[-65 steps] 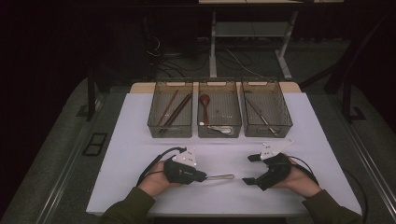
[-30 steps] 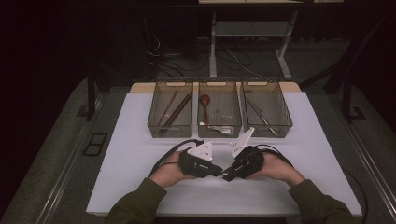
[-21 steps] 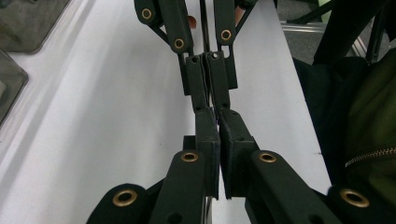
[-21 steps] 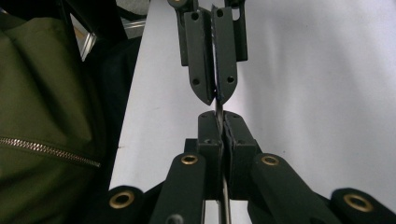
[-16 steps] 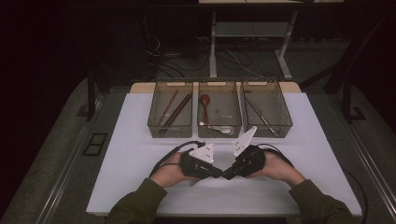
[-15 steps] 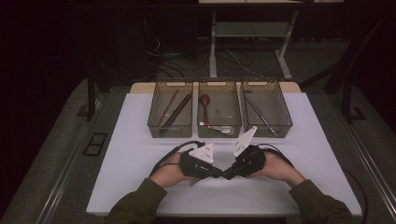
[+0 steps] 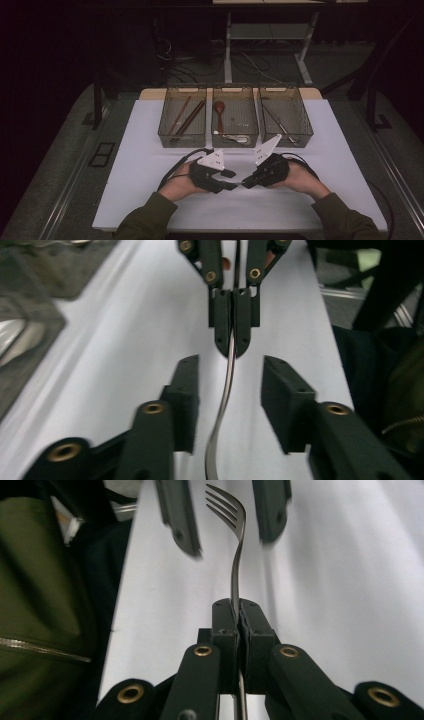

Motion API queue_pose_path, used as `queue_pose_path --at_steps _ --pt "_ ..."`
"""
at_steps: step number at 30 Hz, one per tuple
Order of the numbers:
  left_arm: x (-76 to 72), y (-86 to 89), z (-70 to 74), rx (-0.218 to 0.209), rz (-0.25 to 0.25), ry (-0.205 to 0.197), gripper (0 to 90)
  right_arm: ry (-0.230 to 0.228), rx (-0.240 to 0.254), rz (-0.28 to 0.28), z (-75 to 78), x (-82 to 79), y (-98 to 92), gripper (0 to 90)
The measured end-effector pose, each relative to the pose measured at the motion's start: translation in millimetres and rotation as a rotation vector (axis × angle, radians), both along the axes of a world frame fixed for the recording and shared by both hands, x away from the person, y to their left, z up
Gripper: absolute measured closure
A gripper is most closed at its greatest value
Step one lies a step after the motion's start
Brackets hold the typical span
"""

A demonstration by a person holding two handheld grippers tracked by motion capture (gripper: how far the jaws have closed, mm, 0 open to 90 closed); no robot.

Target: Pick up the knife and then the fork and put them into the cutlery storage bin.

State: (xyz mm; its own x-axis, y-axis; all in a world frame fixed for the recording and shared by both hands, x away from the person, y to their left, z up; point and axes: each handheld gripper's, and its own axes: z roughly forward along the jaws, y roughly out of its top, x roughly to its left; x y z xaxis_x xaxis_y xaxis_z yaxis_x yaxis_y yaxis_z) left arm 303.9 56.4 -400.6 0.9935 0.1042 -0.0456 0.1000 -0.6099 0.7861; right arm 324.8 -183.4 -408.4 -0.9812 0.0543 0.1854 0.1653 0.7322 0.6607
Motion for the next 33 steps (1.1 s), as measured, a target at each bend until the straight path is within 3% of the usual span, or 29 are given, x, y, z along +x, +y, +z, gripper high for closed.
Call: queue_pose_path --at_steps 3,7,18,21,24,29,33 --pt "0.7 7.7 -1.1 -0.031 0.058 0.028 44.7 -0.012 0.002 -0.030 -0.7 2.2 -7.3 86.6" --pt "1.4 24.1 -4.9 -0.037 0.143 0.050 35.1 -0.033 -0.013 -0.079 0.4 5.0 -17.2 86.6" --pt "-9.8 62.9 -16.4 -0.032 0.356 0.027 17.8 -0.080 -0.014 -0.237 8.2 16.2 -43.3 86.6" --pt "-14.2 72.9 -20.8 -0.034 0.398 0.016 14.1 -0.084 -0.001 -0.283 11.7 18.2 -50.8 86.5" --pt "-18.5 82.3 -25.2 -0.050 0.439 0.016 10.6 -0.060 0.027 -0.343 16.1 18.6 -56.6 86.6" --pt "-23.2 96.1 -34.1 -0.060 0.499 0.027 0.0 -0.081 0.037 -0.398 24.5 24.5 -66.9 86.6" --pt "-25.1 99.0 -39.7 -0.072 0.519 0.029 0.0 -0.097 0.052 -0.431 32.9 31.4 -75.0 86.6"
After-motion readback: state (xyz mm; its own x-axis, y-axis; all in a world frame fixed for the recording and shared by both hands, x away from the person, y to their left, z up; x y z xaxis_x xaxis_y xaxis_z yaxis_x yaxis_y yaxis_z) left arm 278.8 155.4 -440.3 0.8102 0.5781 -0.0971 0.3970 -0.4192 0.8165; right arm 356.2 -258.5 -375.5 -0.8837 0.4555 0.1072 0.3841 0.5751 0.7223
